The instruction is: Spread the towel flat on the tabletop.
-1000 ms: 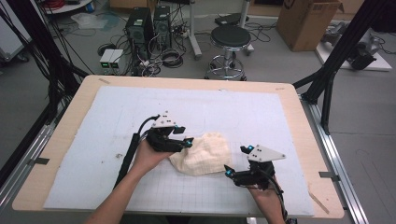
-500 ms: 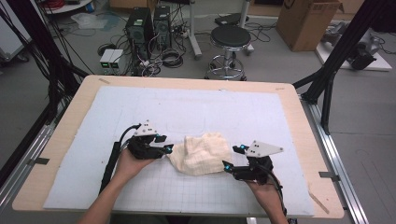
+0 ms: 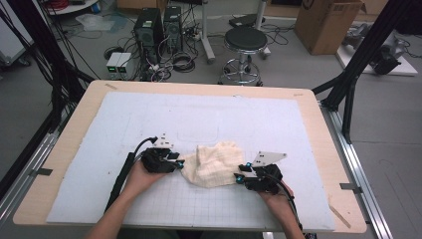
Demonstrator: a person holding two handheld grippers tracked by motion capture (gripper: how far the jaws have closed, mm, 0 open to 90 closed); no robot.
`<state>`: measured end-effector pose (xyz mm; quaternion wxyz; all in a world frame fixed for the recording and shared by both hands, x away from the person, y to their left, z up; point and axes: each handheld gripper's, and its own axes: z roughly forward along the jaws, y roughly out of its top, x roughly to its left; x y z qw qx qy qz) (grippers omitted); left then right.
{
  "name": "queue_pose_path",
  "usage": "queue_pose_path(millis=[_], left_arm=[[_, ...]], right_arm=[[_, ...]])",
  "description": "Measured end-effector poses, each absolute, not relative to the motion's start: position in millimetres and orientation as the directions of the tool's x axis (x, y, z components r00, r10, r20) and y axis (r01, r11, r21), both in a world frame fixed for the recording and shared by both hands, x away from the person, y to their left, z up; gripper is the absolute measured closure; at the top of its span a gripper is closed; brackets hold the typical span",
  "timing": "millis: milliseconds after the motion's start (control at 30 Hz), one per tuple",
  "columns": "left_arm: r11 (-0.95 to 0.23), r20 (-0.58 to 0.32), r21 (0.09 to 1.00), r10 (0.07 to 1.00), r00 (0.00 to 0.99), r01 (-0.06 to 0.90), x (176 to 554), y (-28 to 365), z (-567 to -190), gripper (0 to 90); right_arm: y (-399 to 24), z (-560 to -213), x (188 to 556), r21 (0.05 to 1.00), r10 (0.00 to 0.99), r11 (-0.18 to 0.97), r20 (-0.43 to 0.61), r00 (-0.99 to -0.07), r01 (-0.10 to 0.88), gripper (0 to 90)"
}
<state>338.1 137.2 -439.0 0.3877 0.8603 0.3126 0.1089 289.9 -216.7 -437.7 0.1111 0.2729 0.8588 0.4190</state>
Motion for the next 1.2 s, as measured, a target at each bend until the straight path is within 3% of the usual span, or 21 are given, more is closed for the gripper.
queue_pose_path(millis=[200, 533, 1000, 1200], left_arm=[[-0.526, -0.014, 0.733, 0.623, 0.782, 0.432, 334.6, 134.7, -438.7, 66.6], [-0.541, -0.004, 0.734, 0.602, 0.799, 0.411, 329.9, 130.3, -438.1, 83.7], [-0.527, 0.03, 0.769, 0.594, 0.804, 0.362, 300.7, 146.8, -412.7, 84.5], [-0.466, -0.005, 0.796, 0.634, 0.774, 0.386, 279.2, 170.0, -411.6, 84.5]], right_arm=[[-211.4, -442.3, 289.4, 0.748, 0.541, 0.545, 0.031, -0.84, 0.379, 69.4], [-210.2, -442.6, 289.2, 0.744, 0.519, 0.549, 0.052, -0.853, 0.38, 80.1], [-213.2, -426.3, 275.1, 0.787, 0.496, 0.517, 0.045, -0.867, 0.337, 82.6], [-210.0, -420.2, 263.4, 0.789, 0.486, 0.522, 0.037, -0.873, 0.324, 82.5]])
